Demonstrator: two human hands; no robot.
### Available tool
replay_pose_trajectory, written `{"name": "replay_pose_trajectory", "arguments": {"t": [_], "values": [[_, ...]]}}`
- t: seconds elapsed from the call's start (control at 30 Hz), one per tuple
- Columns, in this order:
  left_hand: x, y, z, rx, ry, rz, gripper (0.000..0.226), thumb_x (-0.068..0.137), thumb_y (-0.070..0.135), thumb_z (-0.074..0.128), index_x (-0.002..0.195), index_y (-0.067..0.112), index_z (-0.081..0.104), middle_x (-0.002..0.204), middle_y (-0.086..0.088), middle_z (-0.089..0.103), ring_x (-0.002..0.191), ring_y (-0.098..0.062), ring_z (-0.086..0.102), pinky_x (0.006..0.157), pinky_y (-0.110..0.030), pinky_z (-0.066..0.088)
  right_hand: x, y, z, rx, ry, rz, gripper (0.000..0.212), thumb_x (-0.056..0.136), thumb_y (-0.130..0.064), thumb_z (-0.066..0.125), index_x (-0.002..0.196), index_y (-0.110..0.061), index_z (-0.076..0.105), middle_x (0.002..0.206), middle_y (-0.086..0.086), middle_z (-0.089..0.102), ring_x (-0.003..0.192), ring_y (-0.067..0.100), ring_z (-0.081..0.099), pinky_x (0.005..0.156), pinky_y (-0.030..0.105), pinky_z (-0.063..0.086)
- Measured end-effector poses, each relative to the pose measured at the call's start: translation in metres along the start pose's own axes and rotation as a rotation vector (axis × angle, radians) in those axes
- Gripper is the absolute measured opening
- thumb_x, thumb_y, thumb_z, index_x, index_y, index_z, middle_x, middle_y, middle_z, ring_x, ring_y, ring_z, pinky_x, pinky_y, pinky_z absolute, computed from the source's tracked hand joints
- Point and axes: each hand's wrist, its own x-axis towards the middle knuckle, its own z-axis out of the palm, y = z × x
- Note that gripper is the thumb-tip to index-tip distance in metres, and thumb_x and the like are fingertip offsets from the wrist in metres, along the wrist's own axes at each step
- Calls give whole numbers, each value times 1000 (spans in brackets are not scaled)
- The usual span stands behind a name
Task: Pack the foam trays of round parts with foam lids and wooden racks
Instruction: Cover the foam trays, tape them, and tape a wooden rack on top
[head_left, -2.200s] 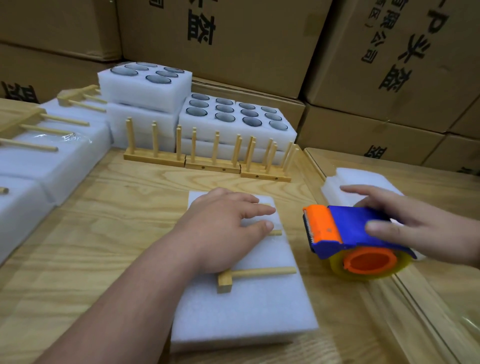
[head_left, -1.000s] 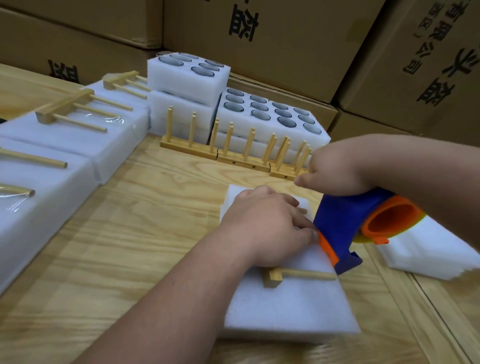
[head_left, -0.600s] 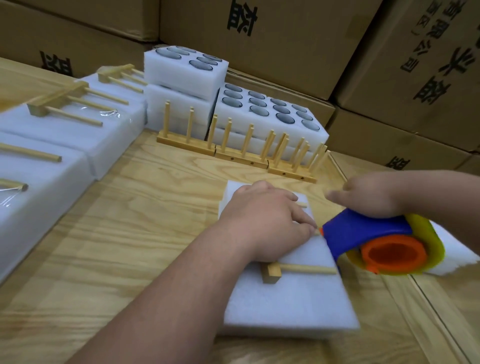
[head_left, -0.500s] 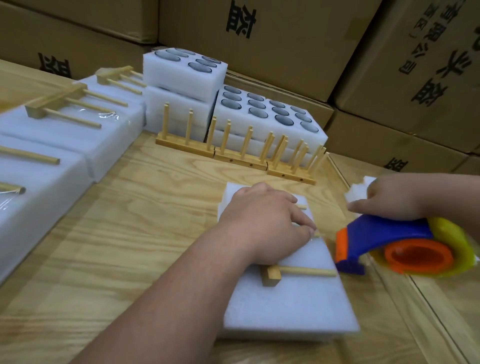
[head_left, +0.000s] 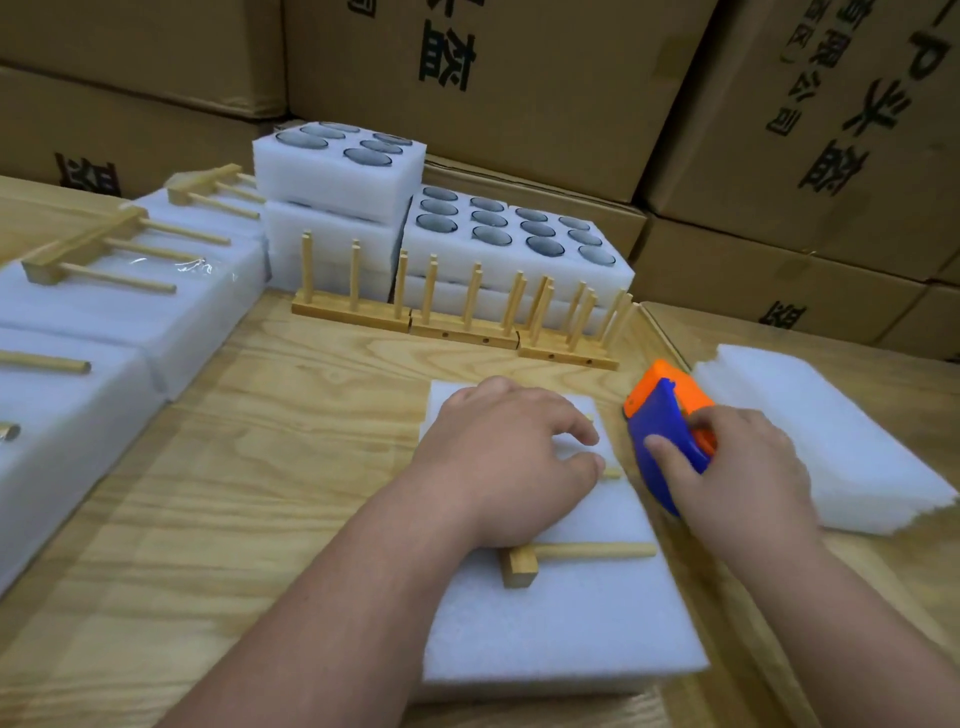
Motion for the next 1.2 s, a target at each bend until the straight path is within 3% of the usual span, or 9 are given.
{"name": "replay_pose_trajectory", "arguments": {"t": [0.13, 0.33, 0.4, 0.53, 0.67, 0.8, 0.93, 1.03, 1.2], "values": [[2, -1, 1, 6, 10, -6, 32, 94, 58, 51, 122, 48, 63, 145, 28, 49, 136, -2, 30, 117, -33, 20, -18, -27, -11, 749, 363, 63, 13, 88, -42, 55, 93, -31, 62, 92, -13, 63, 90, 11, 58, 79, 30, 45], [1, 0, 1, 4, 12, -8, 29, 94, 56, 52, 120, 49, 64, 143, 31, 49, 135, 1, 29, 118, -32, 21, -31, -61, 3, 1795, -218, 431, 27, 108, -20, 39, 115, -13, 64, 119, 5, 73, 111, 15, 70, 86, 26, 56], [1, 1, 0, 15, 10, -9, 29, 95, 56, 52, 120, 50, 63, 144, 31, 48, 135, 1, 29, 119, -33, 21, -33, -64, 8, 1793, -364, 470, 31, 109, -24, 36, 119, -17, 64, 114, -5, 76, 103, 2, 71, 76, 16, 57], [1, 3, 0, 26, 10, -19, 30, 94, 56, 53, 121, 49, 64, 143, 32, 48, 135, 2, 28, 119, -32, 20, -21, -61, 16, 1365, -484, 346, 20, 107, -40, 44, 115, -34, 60, 117, -20, 66, 109, -5, 61, 100, 21, 45], [0, 4, -2, 19, 0, -17, 30, 93, 58, 52, 119, 50, 64, 143, 32, 48, 133, 4, 29, 118, -31, 21, -17, -57, 23, 1214, -450, 325, 18, 107, -38, 46, 120, -39, 59, 122, -21, 62, 109, -10, 57, 101, 16, 41], [1, 6, -2, 22, -13, -22, 44, 82, 65, 41, 117, 52, 64, 142, 34, 48, 133, 5, 28, 119, -30, 21, -18, -57, 25, 1348, -449, 469, 32, 104, -16, 53, 129, -35, 62, 85, -37, 71, 72, -22, 63, 53, 2, 44], [2, 6, -3, -2, -28, -24, 17, 92, 59, 58, 107, 61, 66, 142, 35, 47, 132, 6, 27, 118, -27, 18, -17, -53, 31, 1380, -451, 489, 35, 97, -11, 65, 126, -31, 66, 112, -15, 75, 89, 0, 74, 57, 14, 53], [1, 6, -5, -7, -74, -29, 18, 92, 58, 60, 107, 68, 65, 146, 35, 43, 134, 6, 24, 117, -24, 15, -16, -53, 33, 1373, -409, 511, 34, 98, -9, 64, 129, -23, 65, 124, -6, 71, 95, 7, 74, 58, 16, 54], [2, 7, -9, 92, -197, -20, 25, 96, 62, 48, 117, 76, 53, 157, 36, 27, 138, 4, 16, 122, -30, 12, -13, -54, 33, 1600, -386, 627, 27, 106, -16, 47, 127, -13, 64, 119, 5, 71, 101, 10, 73, 68, 24, 59]]}}
